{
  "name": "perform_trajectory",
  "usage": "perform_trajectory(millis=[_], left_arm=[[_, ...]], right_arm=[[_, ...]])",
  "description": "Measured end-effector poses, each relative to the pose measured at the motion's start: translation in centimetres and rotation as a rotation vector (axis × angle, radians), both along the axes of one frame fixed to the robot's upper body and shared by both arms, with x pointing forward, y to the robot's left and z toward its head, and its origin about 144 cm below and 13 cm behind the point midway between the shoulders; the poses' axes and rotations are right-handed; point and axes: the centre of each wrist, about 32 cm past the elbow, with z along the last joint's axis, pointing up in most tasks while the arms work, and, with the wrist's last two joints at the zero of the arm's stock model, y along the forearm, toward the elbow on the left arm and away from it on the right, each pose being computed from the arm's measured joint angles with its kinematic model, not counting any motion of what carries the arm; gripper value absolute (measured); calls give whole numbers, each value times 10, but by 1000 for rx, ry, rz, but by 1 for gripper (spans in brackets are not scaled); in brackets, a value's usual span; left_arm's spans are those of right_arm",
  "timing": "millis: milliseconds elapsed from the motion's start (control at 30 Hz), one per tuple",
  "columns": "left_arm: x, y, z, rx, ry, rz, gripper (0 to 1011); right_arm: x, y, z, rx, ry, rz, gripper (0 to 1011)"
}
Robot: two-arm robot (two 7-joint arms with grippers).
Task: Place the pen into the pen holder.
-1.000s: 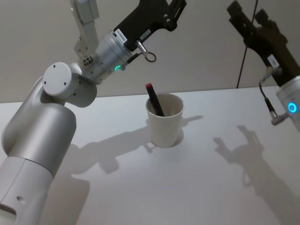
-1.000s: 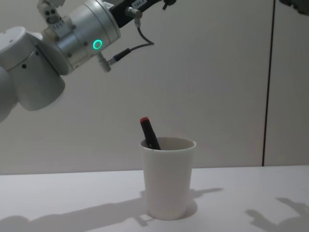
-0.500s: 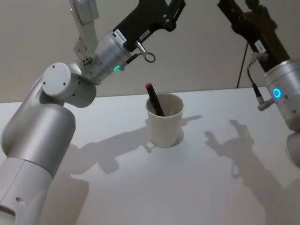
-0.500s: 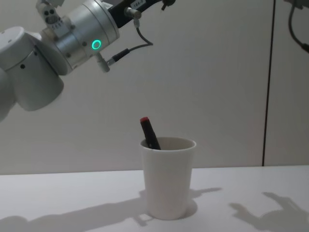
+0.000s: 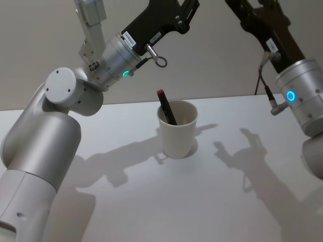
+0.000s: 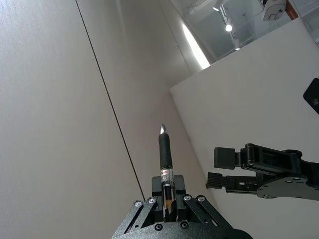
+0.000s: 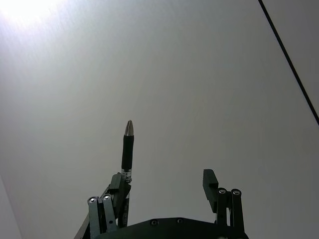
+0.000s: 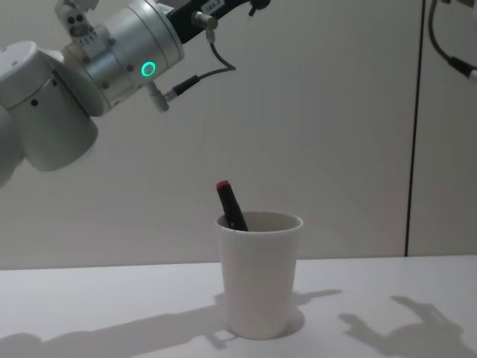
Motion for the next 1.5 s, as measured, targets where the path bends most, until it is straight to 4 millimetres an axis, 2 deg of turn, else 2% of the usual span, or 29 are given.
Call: perform_trajectory(millis=[1067,1500], left_arm=[[0,0,0,0,0,1,140],[0,0,0,0,0,0,141]], right_arm=[[1,2,3,-4,-14,18,1001],[5,6,11,20,-52,83,1002]])
